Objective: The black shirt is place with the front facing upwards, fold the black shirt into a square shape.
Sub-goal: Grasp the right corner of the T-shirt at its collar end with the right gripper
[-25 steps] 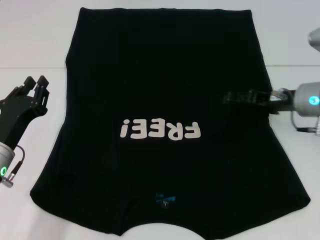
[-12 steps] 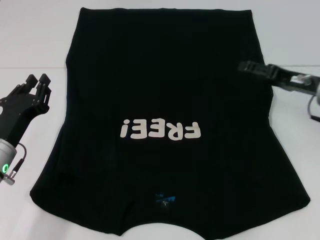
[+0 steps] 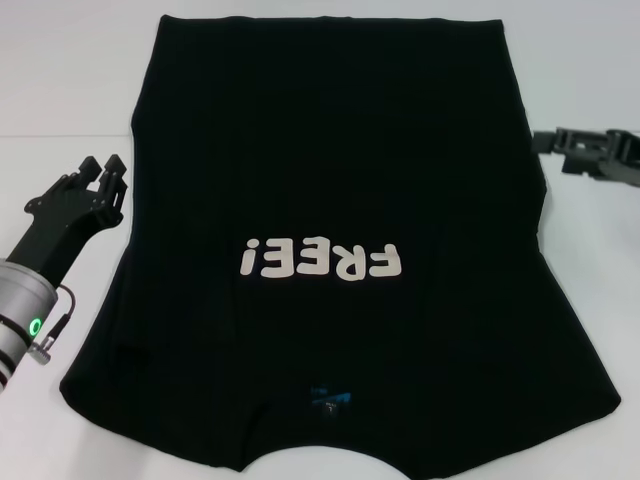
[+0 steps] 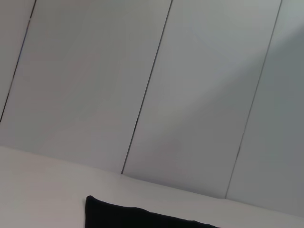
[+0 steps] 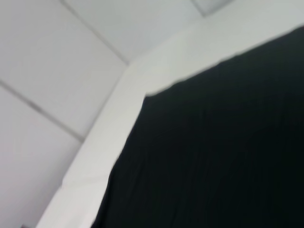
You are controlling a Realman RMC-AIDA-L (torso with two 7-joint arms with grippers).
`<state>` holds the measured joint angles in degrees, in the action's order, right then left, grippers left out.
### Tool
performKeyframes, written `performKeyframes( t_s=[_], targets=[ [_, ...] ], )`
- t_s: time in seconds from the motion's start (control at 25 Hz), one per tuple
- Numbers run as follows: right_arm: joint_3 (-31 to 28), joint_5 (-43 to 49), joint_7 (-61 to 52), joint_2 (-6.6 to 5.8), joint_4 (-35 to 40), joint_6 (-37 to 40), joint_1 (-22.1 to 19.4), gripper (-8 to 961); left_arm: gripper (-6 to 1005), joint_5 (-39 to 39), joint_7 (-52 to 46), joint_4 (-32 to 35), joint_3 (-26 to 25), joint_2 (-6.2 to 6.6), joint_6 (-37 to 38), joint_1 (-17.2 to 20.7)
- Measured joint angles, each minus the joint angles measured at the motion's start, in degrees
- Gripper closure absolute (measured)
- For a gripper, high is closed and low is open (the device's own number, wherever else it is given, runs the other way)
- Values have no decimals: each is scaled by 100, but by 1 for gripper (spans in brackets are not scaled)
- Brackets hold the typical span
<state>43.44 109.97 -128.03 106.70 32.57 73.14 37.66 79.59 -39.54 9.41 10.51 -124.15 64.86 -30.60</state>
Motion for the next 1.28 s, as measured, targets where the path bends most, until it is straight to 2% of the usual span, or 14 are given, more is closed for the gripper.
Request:
performKeyframes(
  t_s=[0.16,0.2,0.48,0.64,0.8,1.12,1.28],
  targets=[
    [-17,900,-1013,-25,758,664,-97,10,693,-31,-15,0,2,6,-27,-15],
    [-39,1483,-1563,-25,1096,807,-132,10,693,-31,-15,-1,4,6,-28,-17],
    [-48,2253,-2243,-44,1235,934,-126,11,693,-3,20,27,4,6,-30,-25],
    [-16,2725,-2437,-13,1211,899,-17,11,693,8,15,84,3,19,-35,-36],
    [-23,3088,-2413,129,1198,788,35,11,693,10,1,130,3,23,-35,-52],
    [-1,3142,-2104,438,1194,604,34,11,694,13,0,128,3,23,-36,-54],
    [2,3146,-1928,504,1030,415,54,10,694,13,0,127,8,23,-36,-52]
  ],
)
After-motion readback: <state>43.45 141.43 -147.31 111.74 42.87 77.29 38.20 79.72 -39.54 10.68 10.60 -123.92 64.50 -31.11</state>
